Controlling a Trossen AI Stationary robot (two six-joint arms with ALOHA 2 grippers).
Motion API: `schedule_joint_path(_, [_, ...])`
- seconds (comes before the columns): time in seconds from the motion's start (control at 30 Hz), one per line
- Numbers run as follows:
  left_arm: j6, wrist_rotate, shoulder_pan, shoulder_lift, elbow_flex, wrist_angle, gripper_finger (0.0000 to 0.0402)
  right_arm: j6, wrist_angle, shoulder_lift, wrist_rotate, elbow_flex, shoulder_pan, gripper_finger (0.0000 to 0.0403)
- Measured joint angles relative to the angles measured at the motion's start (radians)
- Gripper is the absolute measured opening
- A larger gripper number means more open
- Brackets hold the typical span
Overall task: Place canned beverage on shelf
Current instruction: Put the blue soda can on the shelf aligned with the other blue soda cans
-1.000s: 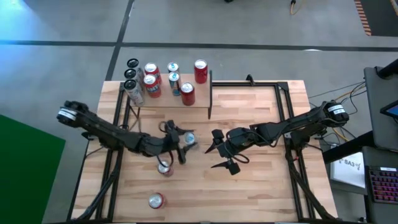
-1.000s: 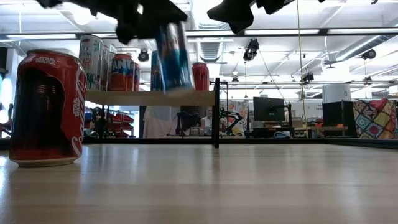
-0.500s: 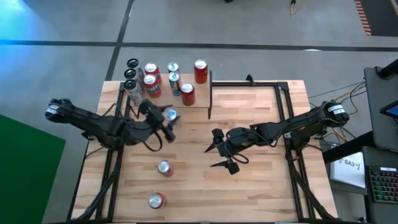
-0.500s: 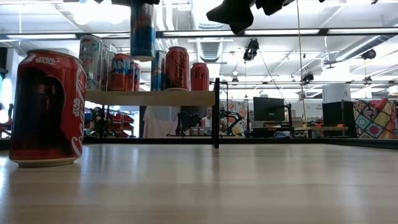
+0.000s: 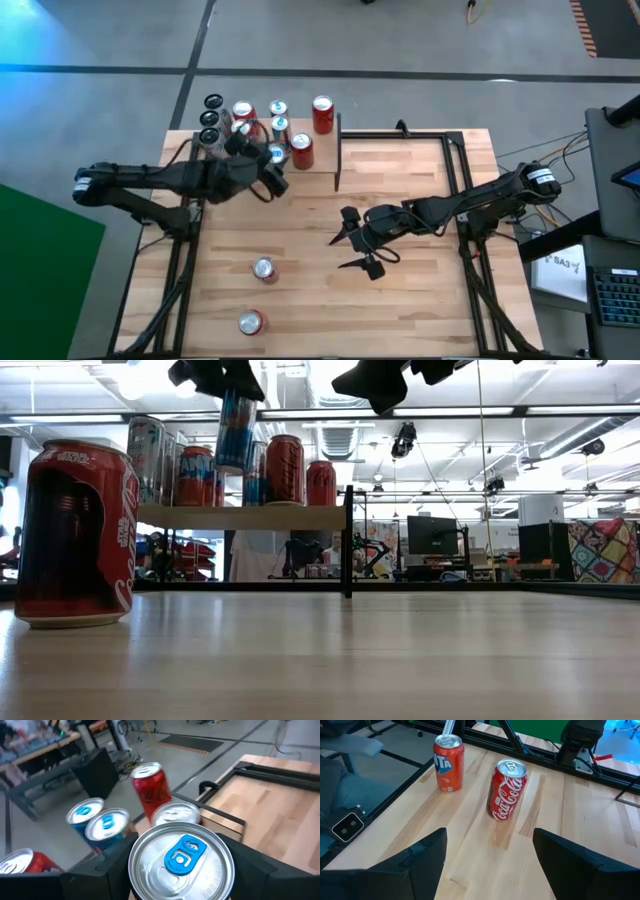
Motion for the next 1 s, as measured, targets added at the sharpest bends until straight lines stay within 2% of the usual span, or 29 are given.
schedule_joint_path(0.13, [-0.024,0.063,0.064,-0.005,0.000,0.001,0.0229,-0.003,0.000,0.000,0.000,0.000,0.000,0.0284])
schedule_joint_path(0.23, [-0.026,0.074,0.079,-0.007,-0.013,0.003,0.0229,-0.003,0.000,0.000,0.000,0.000,0.000,0.0281])
schedule_joint_path(0.43, [-0.012,0.074,0.082,-0.025,-0.075,0.089,0.0229,-0.004,0.000,0.000,0.000,0.000,0.000,0.0283])
schedule_joint_path(1.0, [0.038,0.107,0.091,-0.073,-0.153,0.195,0.0229,0.009,0.000,0.000,0.000,0.000,0.000,0.0277])
